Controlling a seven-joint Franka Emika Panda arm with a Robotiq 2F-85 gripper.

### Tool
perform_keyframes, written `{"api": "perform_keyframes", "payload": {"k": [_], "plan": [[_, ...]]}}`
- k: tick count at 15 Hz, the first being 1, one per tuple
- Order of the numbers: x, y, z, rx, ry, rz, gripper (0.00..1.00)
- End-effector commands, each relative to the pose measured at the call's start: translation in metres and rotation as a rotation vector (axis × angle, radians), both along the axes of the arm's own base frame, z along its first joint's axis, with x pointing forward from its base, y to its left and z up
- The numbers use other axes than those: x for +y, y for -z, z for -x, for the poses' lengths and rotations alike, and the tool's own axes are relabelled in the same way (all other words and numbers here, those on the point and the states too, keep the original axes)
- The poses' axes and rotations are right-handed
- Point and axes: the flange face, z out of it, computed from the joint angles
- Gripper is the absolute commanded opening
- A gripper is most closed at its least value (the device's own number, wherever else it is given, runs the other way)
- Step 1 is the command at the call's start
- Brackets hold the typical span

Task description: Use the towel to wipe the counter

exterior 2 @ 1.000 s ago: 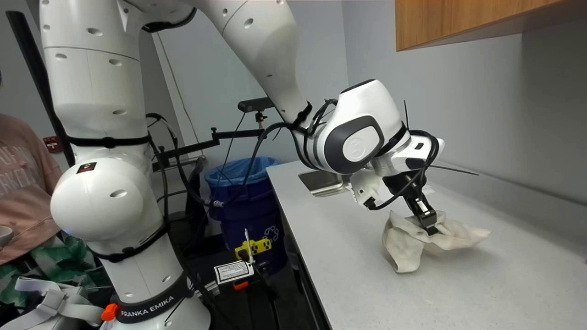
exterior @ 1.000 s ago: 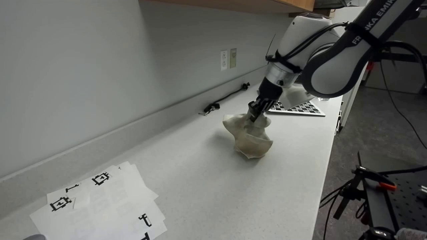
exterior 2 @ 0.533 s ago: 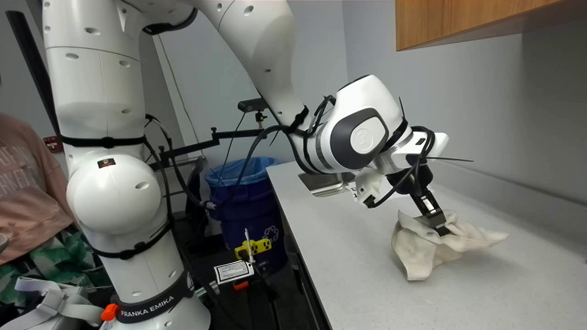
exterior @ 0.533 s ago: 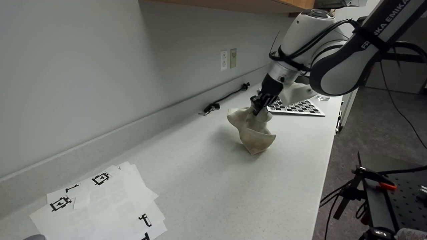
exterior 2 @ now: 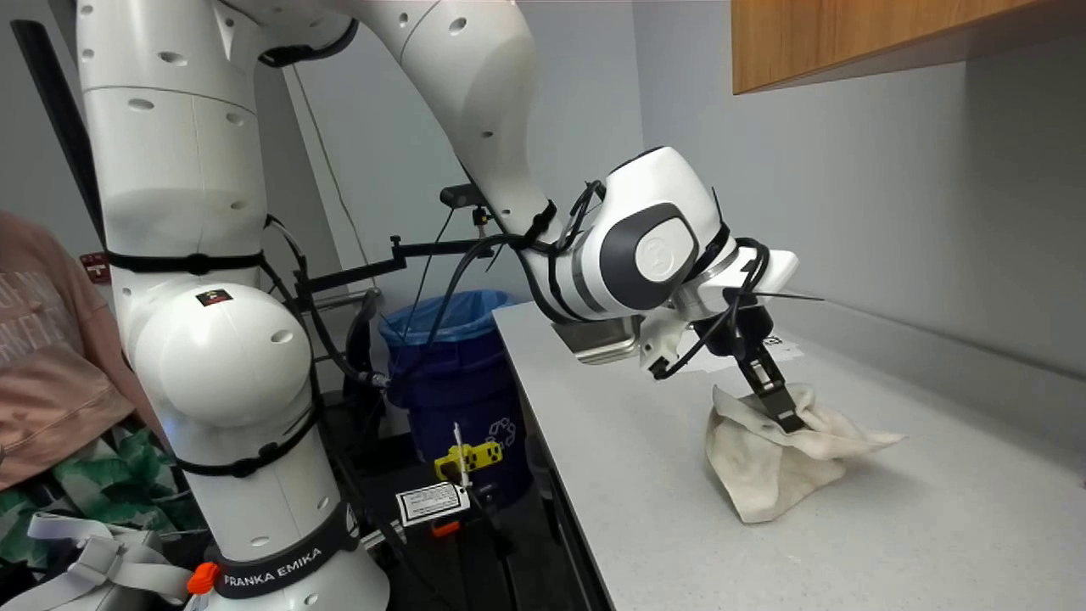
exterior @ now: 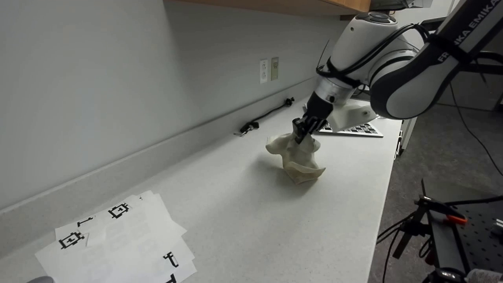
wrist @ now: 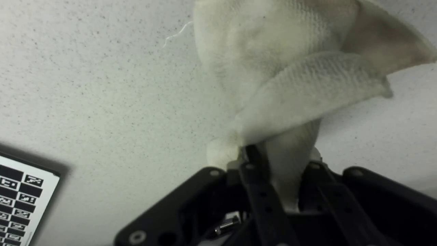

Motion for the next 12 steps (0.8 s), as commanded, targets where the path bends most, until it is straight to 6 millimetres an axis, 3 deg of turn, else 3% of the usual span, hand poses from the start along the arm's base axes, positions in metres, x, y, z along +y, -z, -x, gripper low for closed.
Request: {"api": "perform_keyframes", "payload": {"k": [1, 7, 12], "plan": [[0.014, -0.004, 0.014, 0.013, -0.03, -0.035, 0.55], [0.021, -0.001, 0.018, 0.041, -0.07, -0.02, 0.99], [0.047, -0.006, 0.044, 0.052, -0.157, -0.095, 1.0]]}}
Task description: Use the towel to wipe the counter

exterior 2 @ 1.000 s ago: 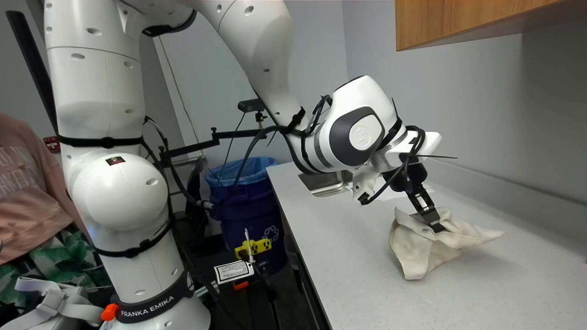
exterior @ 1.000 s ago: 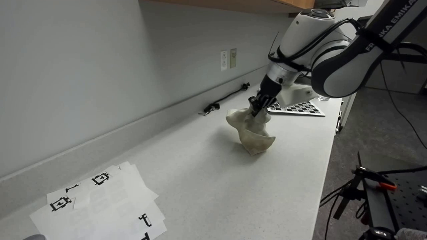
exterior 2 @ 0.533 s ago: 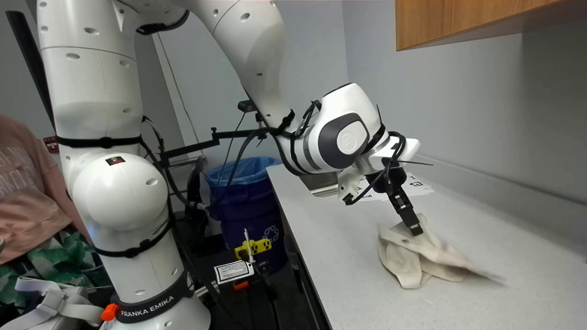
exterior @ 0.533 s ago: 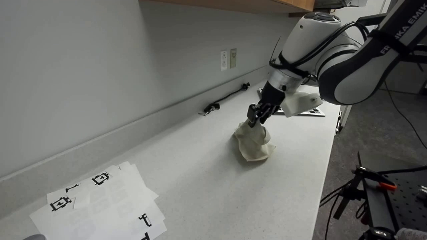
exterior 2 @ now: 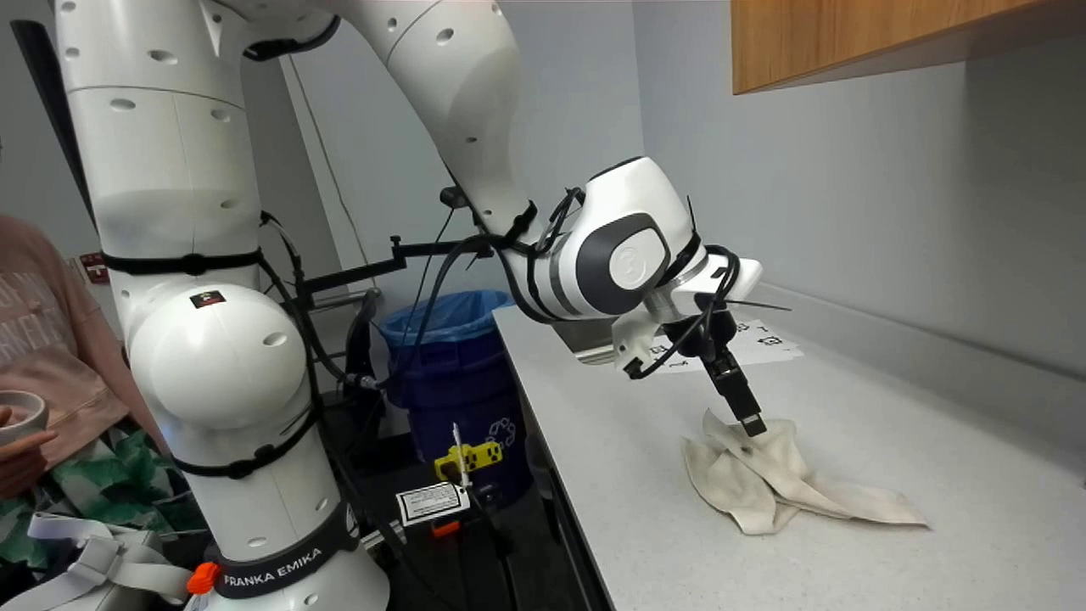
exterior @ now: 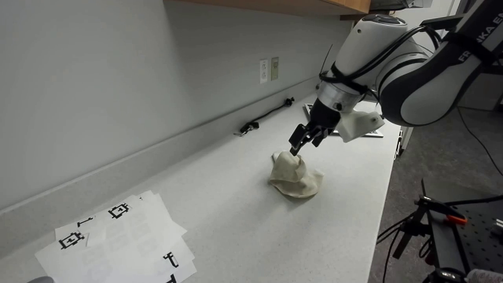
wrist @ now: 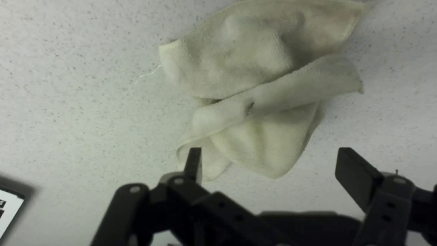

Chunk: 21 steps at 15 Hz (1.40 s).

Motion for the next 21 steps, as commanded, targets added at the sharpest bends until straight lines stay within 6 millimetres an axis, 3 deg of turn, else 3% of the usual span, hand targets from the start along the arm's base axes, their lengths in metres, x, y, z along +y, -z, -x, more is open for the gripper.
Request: {"api": "perform_keyframes", "payload": {"k": [1, 3, 5, 7, 14, 15, 21], "plan": [[0.021, -0.014, 0.03, 0.028, -0.078, -0.075, 1.0], [0.037, -0.014, 0.037, 0.069, -0.118, -0.108, 1.0], [0.037, -0.003, 0.027, 0.062, -0.087, -0.097, 1.0], [0.043, -0.007, 0.03, 0.087, -0.106, -0.114, 1.0], [0.041, -0.008, 0.03, 0.09, -0.105, -0.115, 1.0], [0.083, -0.017, 0.029, 0.105, -0.116, -0.12, 1.0], [0.124, -0.031, 0.003, 0.104, -0.126, -0.006, 1.0]]}}
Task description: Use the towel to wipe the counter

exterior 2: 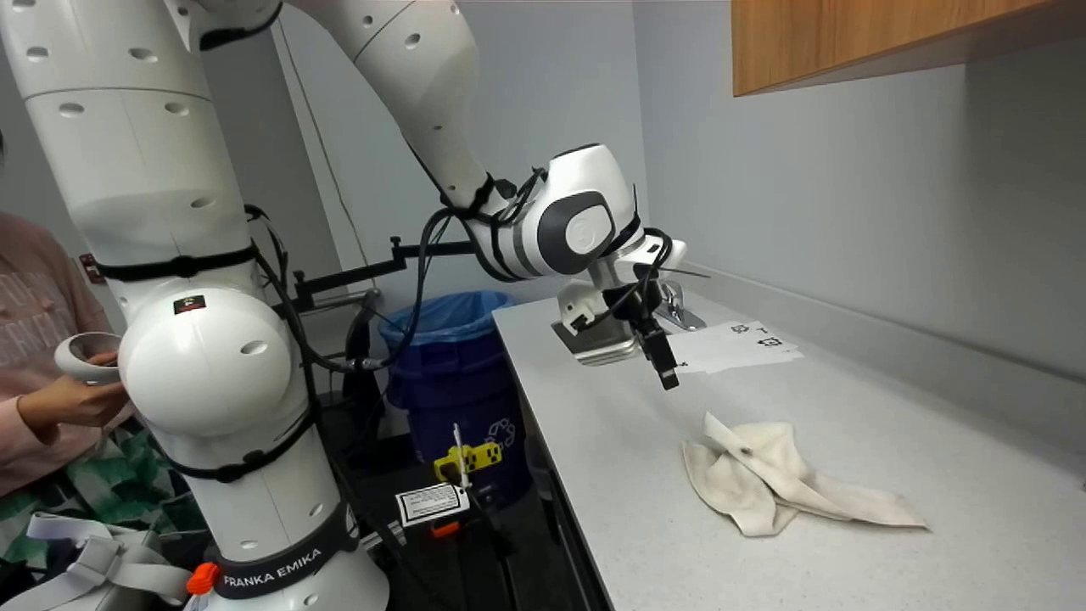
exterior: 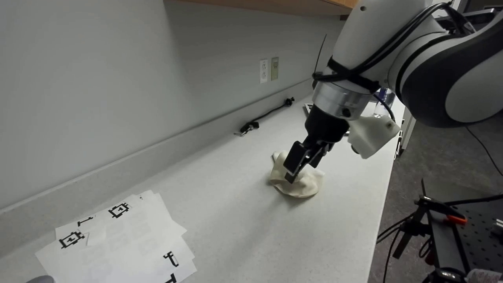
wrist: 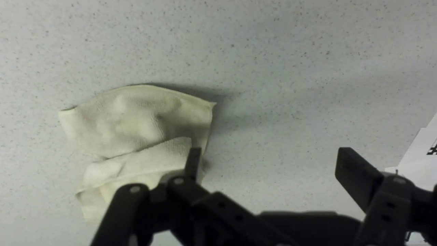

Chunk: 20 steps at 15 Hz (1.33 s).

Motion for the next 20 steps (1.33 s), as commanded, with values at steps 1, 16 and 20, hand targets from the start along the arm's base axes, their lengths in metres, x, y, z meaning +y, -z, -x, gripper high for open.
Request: {"api": "perform_keyframes", "payload": {"k": [1, 16, 20], "plan": [[0.012, -0.012, -0.021, -0.007, 0.014, 0.079, 1.0], [-0.003, -0.005, -0.025, 0.012, -0.015, 0.169, 1.0], [-0.005, -0.005, -0.026, 0.011, -0.013, 0.173, 1.0]]}}
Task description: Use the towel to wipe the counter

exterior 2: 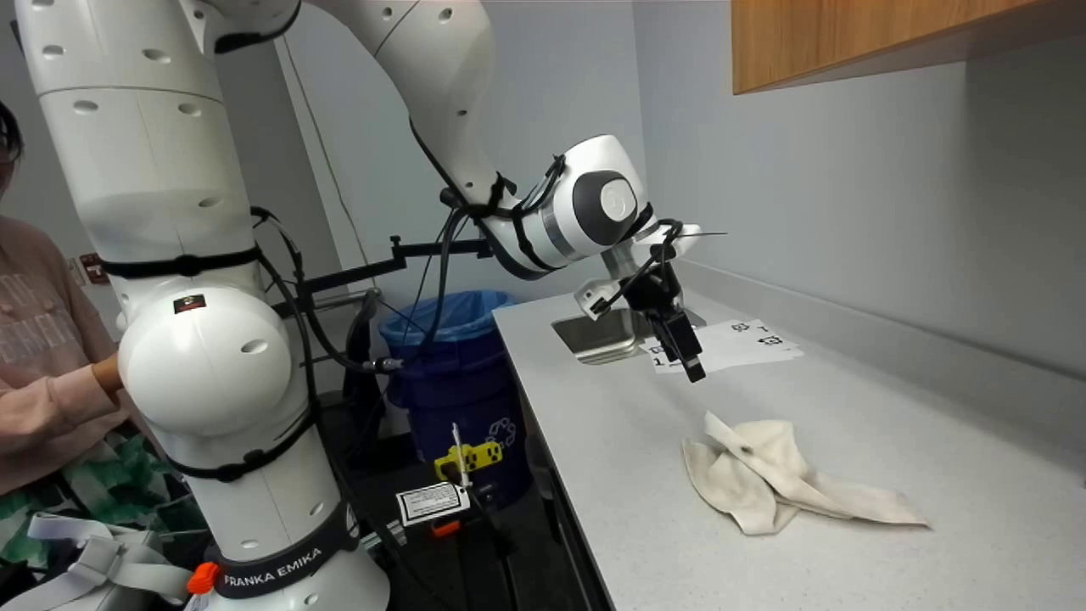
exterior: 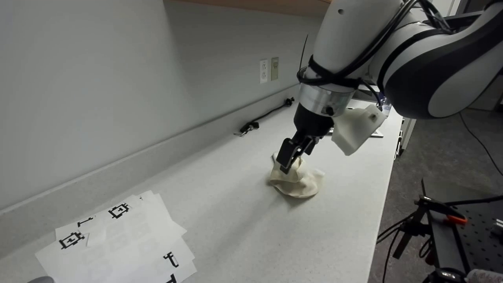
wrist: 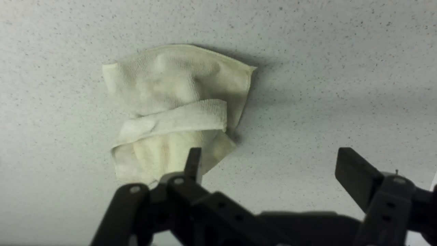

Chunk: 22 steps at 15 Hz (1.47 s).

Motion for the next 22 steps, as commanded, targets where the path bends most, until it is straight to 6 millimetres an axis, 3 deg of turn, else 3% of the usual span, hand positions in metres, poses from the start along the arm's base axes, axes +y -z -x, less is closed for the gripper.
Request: {"api": "perform_keyframes", "payload": {"k": [1, 8, 12, 22], "plan": [[-0.006, 0.001, -0.002, 0.007, 0.0, 0.005, 1.0], [-0.057, 0.009, -0.011, 0.003, 0.025, 0.047, 1.0], [-0.08, 0.029, -0.025, 0.006, 0.004, 0.056, 1.0], [-0.085, 0.08, -0.058, 0.018, -0.028, 0.075, 1.0]]}}
